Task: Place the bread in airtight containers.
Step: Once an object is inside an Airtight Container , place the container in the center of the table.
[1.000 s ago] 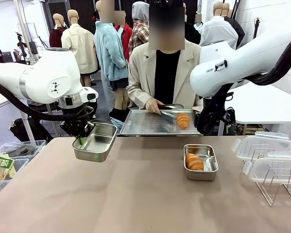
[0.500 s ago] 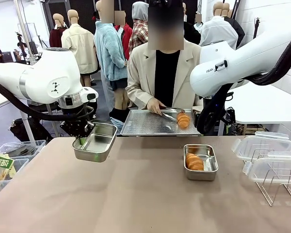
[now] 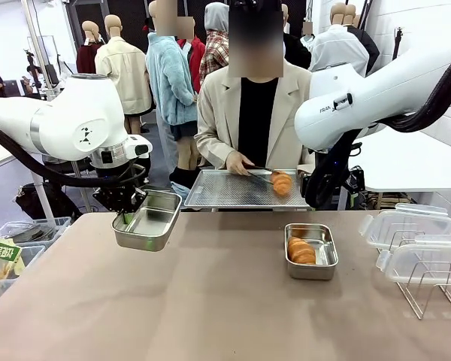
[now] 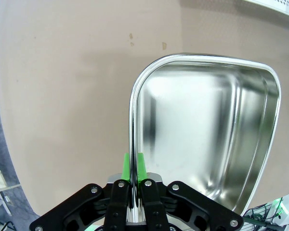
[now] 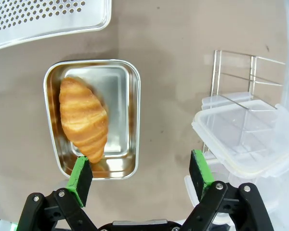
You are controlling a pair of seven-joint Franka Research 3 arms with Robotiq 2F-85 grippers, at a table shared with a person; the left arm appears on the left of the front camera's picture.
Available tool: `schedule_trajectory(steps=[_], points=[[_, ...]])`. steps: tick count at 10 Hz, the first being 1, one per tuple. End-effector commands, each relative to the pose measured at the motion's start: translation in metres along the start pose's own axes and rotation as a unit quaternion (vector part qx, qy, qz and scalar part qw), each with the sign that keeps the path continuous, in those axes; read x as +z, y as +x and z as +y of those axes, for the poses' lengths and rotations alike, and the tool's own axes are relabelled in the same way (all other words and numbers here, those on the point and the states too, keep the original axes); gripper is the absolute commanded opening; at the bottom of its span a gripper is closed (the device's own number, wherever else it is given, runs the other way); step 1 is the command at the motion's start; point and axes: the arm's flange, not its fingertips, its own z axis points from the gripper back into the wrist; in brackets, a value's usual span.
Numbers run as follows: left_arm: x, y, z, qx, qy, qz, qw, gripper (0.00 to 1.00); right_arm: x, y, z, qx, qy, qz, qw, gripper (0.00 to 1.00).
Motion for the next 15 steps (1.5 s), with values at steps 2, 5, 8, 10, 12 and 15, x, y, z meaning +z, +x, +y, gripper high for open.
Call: schedule_trajectory(steps=[2,5,8,10,12,15], points=[[0.0035,-0.0019,0.0023,-0.003,0.007,-0.005,1.000,0.00,0.0002,-0.0017,-0.0012,0.000,0.007,-0.001,1.000,1.00],[0.0035,-0.0019,0.0023,-0.003,0.007,-0.005,1.000,0.00,0.0002,-0.0017,-0.0012,0.000,0.007,-0.001,1.000,1.00],[0.0035,-0.0019,0.0023,-0.003,0.007,-0.005,1.000,0.00,0.0002,-0.0017,-0.0012,0.000,0.007,-0.001,1.000,1.00],[0.0035,-0.0019,0.0023,-0.003,0.007,-0.005,1.000,0.00,0.0002,-0.0017,-0.0012,0.000,0.007,-0.001,1.000,1.00],[0.0035,-0.0019,0.0023,-0.003,0.007,-0.005,1.000,0.00,0.0002,-0.0017,-0.0012,0.000,0.007,-0.001,1.000,1.00],[0.0035,-0.0019,0.0023,-0.003,0.007,-0.005,1.000,0.00,0.0002,-0.0017,-0.0012,0.000,0.007,-0.001,1.000,1.00]])
